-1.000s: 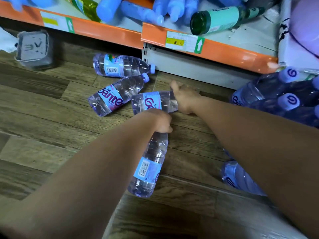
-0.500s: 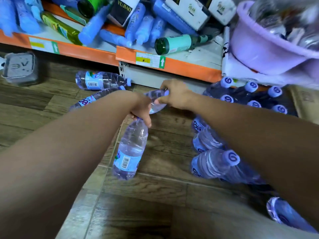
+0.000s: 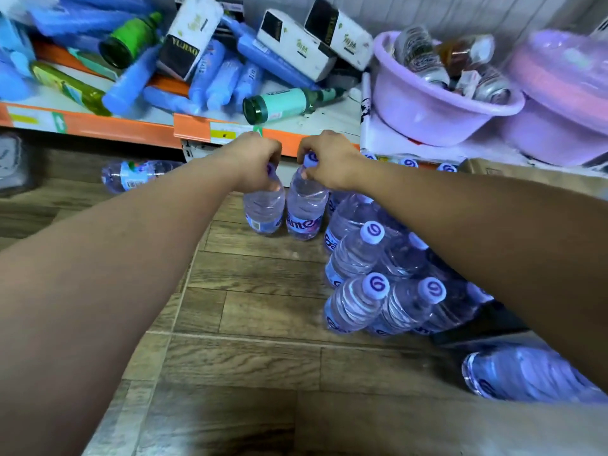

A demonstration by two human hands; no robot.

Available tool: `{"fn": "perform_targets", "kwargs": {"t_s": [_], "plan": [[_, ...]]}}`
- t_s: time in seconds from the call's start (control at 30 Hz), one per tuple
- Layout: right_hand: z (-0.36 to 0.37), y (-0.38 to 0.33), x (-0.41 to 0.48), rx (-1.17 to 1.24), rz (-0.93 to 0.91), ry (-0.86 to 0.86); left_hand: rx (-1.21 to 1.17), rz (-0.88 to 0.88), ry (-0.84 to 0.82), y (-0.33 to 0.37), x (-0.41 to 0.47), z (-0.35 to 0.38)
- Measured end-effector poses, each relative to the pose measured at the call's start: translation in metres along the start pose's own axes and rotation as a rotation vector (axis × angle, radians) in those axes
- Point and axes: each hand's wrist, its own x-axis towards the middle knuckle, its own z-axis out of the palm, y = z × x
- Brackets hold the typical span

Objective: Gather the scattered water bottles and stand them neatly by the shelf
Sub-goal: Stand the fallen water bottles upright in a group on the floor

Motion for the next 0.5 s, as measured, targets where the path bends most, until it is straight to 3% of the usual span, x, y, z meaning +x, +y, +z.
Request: {"fn": "perform_targets", "kwargs": {"t_s": [0.5], "plan": [[0.013, 0.029, 0.031, -0.037, 0.1, 0.023, 0.046, -0.058, -0.019, 0.006, 0.0, 0.011]]}}
